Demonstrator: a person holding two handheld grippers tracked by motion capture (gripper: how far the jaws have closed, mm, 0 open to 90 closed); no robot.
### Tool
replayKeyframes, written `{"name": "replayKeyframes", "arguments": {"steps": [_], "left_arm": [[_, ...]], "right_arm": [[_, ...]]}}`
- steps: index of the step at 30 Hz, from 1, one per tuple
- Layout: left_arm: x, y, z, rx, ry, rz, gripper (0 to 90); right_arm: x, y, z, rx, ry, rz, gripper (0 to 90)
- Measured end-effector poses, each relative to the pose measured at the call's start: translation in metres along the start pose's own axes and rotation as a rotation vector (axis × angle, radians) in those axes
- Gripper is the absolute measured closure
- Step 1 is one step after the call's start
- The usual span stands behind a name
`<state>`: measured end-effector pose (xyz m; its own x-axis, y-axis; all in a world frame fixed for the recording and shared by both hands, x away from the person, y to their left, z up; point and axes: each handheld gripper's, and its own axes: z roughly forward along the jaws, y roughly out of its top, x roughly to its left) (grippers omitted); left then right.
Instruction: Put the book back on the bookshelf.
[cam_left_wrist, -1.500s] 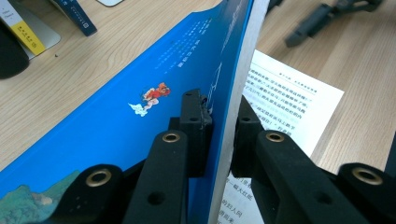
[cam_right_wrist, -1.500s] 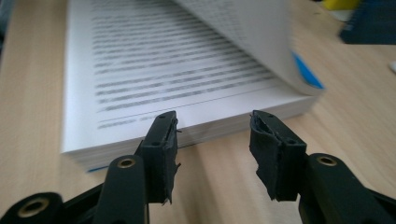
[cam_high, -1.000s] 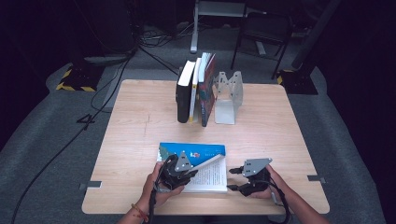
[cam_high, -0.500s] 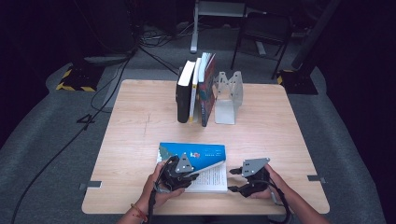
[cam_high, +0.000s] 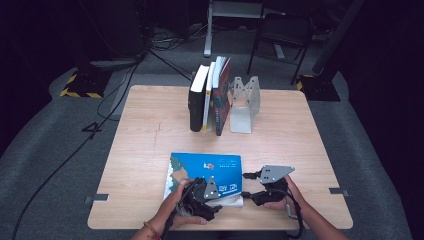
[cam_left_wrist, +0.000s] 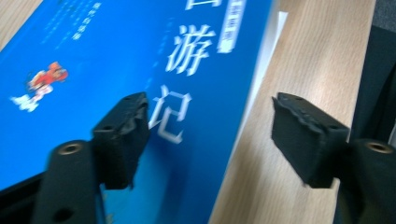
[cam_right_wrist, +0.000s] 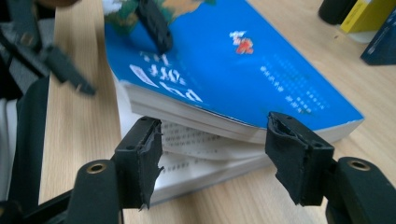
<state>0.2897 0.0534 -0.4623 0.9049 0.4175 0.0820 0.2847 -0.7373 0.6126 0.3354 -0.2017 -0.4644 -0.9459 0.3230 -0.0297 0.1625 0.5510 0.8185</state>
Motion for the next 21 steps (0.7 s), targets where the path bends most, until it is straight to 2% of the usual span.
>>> {"name": "replayKeyframes", "arguments": {"steps": [3, 4, 5, 6, 8, 10, 14, 15, 17, 18, 19, 21], "left_arm": [[-0.007, 0.006, 0.005, 0.013, 0.035, 0.017, 21.7], [-0.009, 0.007, 0.005, 0.014, 0.055, 0.018, 23.5], [-0.009, 0.008, 0.006, 0.002, 0.072, 0.004, 26.0], [-0.009, 0.008, 0.006, 0.002, 0.072, 0.004, 30.8], [-0.005, 0.009, 0.006, -0.018, 0.057, -0.035, 31.2], [-0.005, 0.01, 0.007, -0.03, 0.073, -0.043, 34.1], [-0.003, 0.013, 0.01, -0.048, 0.113, -0.077, 46.9], [-0.004, 0.015, 0.011, -0.047, 0.131, -0.076, 49.5], [-0.004, 0.016, 0.011, -0.049, 0.138, -0.078, 55.5], [-0.004, 0.016, 0.01, -0.066, 0.15, -0.063, 55.5], [-0.004, 0.016, 0.007, -0.086, 0.154, -0.063, 65.8], [-0.002, 0.017, 0.0, -0.127, 0.189, -0.06, 75.9]], "right_arm": [[0.0, 0.004, 0.0, -0.034, -0.016, 0.01, 38.1], [0.0, 0.006, 0.0, -0.037, -0.02, 0.008, 38.2], [0.0, 0.008, 0.0, -0.04, -0.026, 0.004, 38.2], [0.0, 0.009, 0.001, -0.044, -0.032, 0.001, 38.2], [0.0, 0.011, 0.001, -0.039, -0.034, -0.002, 38.0], [0.0, 0.013, 0.0, -0.035, -0.041, -0.01, 37.7], [0.0, 0.016, 0.001, -0.034, -0.041, -0.012, 38.0], [-0.001, 0.016, 0.001, -0.036, -0.038, -0.006, 37.9], [-0.001, 0.015, 0.002, -0.036, -0.039, -0.004, 37.9], [-0.002, 0.016, 0.002, -0.041, -0.041, 0.001, 38.0], [-0.002, 0.016, 0.002, -0.042, -0.055, -0.002, 39.9], [-0.003, 0.016, 0.0, -0.056, -0.067, 0.001, 40.2]]}}
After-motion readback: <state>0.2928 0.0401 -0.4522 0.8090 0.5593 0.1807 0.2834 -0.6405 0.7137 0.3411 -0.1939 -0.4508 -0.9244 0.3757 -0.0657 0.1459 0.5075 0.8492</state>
